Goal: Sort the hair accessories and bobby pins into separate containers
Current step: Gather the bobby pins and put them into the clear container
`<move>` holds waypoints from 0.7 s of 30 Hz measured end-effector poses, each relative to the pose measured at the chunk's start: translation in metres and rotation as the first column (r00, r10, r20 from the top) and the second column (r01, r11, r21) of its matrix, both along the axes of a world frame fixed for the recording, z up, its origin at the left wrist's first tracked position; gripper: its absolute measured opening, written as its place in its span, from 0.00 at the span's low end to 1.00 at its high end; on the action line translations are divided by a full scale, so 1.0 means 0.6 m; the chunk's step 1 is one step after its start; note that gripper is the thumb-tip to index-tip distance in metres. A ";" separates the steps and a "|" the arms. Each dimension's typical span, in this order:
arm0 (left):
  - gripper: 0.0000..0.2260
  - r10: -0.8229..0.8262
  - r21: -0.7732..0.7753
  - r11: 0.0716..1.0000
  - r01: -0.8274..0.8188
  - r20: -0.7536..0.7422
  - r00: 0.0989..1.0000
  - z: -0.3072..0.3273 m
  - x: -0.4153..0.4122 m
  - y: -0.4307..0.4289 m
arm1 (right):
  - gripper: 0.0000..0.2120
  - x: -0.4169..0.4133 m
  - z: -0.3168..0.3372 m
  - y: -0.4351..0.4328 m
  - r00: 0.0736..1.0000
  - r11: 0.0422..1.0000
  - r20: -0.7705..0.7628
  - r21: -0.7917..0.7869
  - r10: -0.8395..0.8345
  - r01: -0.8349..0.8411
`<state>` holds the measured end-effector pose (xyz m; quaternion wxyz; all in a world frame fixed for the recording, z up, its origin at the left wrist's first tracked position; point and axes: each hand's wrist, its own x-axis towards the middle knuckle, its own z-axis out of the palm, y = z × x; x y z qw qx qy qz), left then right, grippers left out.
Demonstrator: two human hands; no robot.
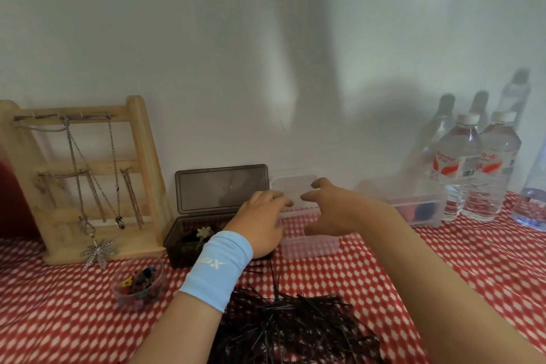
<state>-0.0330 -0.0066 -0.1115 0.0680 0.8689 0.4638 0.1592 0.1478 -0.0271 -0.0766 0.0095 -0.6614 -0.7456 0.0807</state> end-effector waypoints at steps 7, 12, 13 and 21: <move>0.20 0.018 -0.140 0.990 -0.015 0.023 1.000 0.010 -0.004 -0.005 | 0.28 -0.009 0.008 -0.007 0.992 0.996 0.121 0.087 0.022 -0.033; 0.11 0.047 -0.066 0.997 -0.039 0.137 0.989 0.074 -0.035 -0.023 | 0.11 -0.076 0.043 -0.032 0.998 0.978 -0.046 0.204 0.050 -0.039; 0.09 0.057 -0.043 0.998 -0.053 0.096 0.994 0.084 -0.045 -0.028 | 0.10 -0.092 0.044 -0.040 0.997 0.986 -0.049 0.158 0.061 -0.053; 0.15 0.025 -0.189 0.980 -0.053 -0.147 0.989 0.020 -0.132 -0.082 | 0.15 -0.167 -0.021 -0.094 0.977 0.990 0.171 -0.073 0.129 -0.118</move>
